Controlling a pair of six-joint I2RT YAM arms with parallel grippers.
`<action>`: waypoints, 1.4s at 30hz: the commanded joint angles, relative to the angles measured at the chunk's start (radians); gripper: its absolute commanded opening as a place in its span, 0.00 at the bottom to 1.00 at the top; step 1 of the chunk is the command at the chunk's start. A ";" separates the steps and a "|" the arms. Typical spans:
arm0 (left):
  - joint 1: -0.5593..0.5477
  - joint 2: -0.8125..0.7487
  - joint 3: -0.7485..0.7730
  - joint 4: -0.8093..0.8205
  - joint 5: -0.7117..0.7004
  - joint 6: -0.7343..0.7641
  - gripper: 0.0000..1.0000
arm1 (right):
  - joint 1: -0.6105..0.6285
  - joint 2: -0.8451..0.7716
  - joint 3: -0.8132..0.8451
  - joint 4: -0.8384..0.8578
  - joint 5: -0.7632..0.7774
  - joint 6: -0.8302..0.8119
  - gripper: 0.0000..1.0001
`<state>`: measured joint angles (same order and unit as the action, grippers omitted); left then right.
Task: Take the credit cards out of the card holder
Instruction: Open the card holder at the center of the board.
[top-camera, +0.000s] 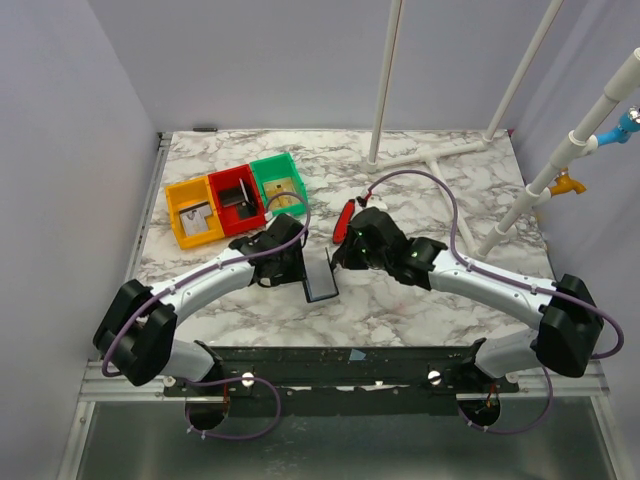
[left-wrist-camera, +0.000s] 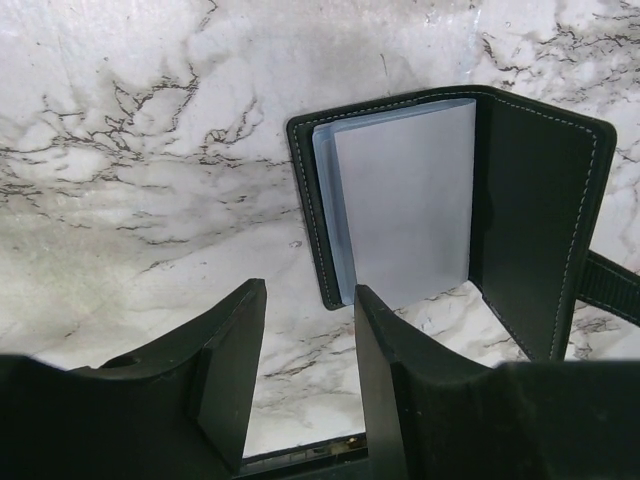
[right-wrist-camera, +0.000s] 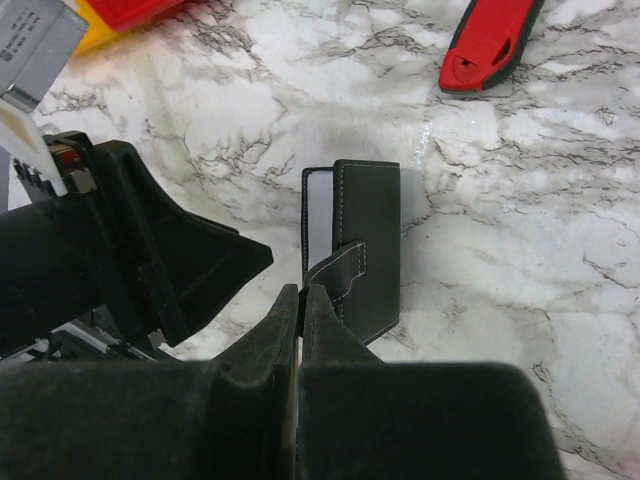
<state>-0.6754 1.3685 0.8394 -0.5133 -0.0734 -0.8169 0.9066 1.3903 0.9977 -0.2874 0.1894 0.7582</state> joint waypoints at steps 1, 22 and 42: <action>0.001 0.015 0.000 0.033 0.014 -0.012 0.42 | 0.011 0.016 0.037 -0.007 0.008 -0.014 0.00; 0.000 0.085 0.021 0.060 0.040 0.007 0.36 | -0.192 0.096 -0.204 -0.018 0.100 0.007 0.01; -0.016 0.194 0.129 0.077 0.072 0.024 0.34 | -0.234 0.158 -0.152 0.034 0.046 -0.033 0.01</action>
<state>-0.6785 1.5425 0.9279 -0.4500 -0.0250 -0.8078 0.6785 1.5383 0.8104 -0.2775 0.2478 0.7452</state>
